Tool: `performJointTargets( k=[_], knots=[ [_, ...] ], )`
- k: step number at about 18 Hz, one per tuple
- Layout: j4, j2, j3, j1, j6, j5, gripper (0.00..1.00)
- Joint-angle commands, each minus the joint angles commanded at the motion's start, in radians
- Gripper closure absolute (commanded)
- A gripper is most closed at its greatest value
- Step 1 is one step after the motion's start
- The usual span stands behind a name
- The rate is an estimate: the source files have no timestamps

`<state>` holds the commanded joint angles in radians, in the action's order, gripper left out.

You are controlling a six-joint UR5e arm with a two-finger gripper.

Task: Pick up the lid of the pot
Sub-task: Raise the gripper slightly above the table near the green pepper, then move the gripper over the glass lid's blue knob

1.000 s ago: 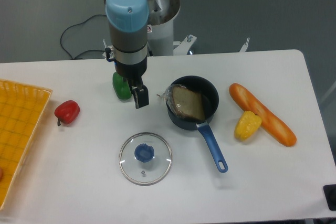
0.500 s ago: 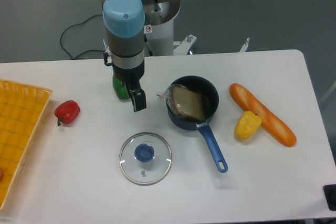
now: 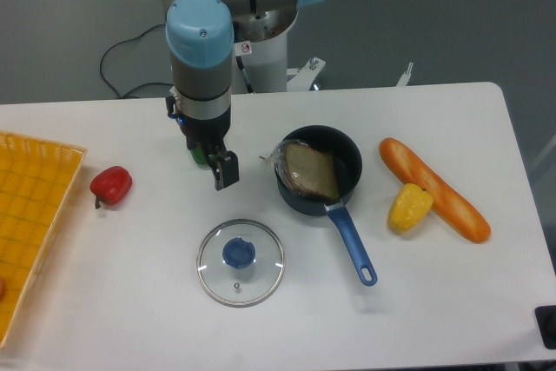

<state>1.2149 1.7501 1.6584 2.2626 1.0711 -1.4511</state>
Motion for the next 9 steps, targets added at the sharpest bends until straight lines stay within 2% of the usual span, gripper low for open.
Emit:
performJointTargets(
  k=[3,7,9],
  knots=[
    [0.000,0.023,-0.019,0.008,-0.086,-0.008,0.00],
    [-0.002,0.083,-0.049,0.008,-0.227,-0.020,0.00],
    [-0.011,0.118,-0.051,0.017,-0.250,-0.019,0.00]
  ],
)
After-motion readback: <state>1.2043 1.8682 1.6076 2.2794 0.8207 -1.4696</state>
